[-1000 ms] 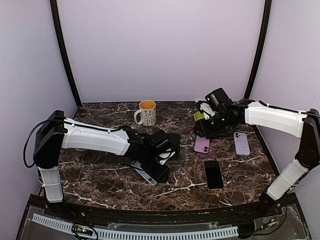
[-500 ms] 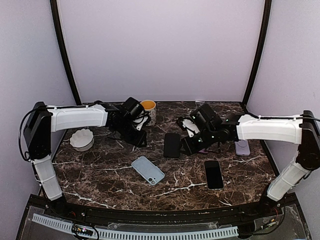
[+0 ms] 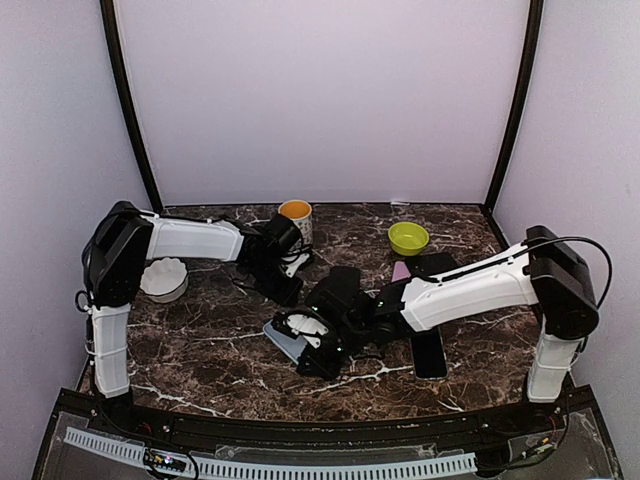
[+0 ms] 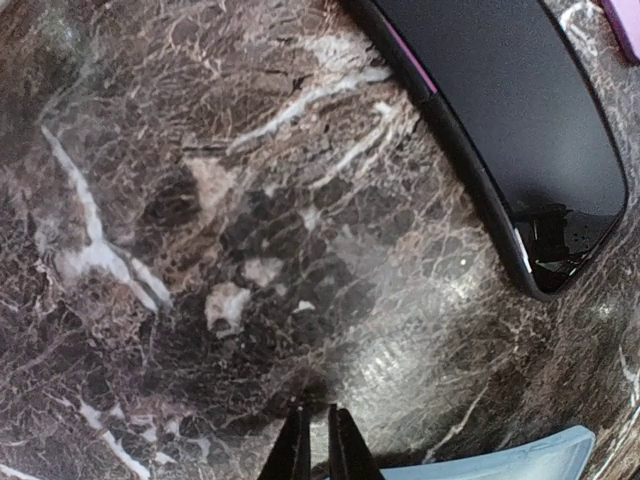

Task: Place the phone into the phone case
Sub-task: Rotate the phone case at the center of the board.

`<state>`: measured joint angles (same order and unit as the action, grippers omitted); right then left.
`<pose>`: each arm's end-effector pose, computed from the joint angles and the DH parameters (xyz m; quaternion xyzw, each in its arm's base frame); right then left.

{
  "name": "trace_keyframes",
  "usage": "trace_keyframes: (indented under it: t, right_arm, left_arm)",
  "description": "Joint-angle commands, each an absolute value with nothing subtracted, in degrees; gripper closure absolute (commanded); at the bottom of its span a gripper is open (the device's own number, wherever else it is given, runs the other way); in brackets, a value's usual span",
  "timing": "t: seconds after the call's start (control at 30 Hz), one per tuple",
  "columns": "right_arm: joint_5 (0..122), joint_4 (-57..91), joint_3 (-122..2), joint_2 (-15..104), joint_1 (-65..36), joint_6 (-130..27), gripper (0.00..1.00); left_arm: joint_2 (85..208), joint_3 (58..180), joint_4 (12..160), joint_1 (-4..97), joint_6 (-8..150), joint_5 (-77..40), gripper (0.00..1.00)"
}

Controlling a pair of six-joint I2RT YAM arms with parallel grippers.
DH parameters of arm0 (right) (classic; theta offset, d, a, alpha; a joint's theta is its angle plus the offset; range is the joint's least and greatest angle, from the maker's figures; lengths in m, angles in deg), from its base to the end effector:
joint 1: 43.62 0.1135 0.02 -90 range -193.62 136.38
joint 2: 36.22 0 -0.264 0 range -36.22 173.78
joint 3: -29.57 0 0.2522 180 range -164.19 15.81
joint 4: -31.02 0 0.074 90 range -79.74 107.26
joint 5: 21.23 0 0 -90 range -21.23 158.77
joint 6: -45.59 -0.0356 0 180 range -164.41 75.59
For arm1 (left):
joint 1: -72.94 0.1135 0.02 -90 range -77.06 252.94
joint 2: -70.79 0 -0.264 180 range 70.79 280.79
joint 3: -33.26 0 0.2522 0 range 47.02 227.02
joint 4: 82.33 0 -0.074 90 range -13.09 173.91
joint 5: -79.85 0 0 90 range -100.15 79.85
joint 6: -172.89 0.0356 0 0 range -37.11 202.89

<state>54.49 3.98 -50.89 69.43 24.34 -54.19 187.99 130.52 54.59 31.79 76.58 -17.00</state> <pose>0.1367 0.3610 0.1746 -0.4916 0.8008 0.2931 0.1762 0.3190 -0.2844 0.1649 0.3039 0.9220 -0.1469 0.1898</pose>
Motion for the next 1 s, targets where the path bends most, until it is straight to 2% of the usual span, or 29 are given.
trace_keyframes:
  t: [0.0, 0.2, 0.47, 0.77, 0.97]
  right_arm:
    - [55.7, 4.7, -54.9, 73.3, 25.1, -51.6, 0.92]
    - [64.1, -0.8, -57.7, 78.4, 24.9, -52.9, 0.94]
    - [71.1, -1.3, -53.3, 75.1, 22.5, -56.8, 0.94]
    - [69.7, 1.4, -51.1, 72.1, 19.4, -58.5, 0.92]
    - [72.2, 0.3, -51.2, 72.4, 17.4, -60.9, 0.91]
  left_arm:
    - [188.6, 131.2, 54.0, 31.5, 78.9, -18.1, 0.91]
    - [189.1, 129.2, 52.4, 31.5, 78.7, -19.0, 0.92]
    - [186.3, 120.6, 52.6, 31.5, 74.7, -20.1, 0.94]
    - [180.2, 110.8, 56.3, 29.5, 70.1, -27.7, 0.97]
    - [177.4, 108.3, 56.6, 24.4, 68.6, -29.4, 0.97]
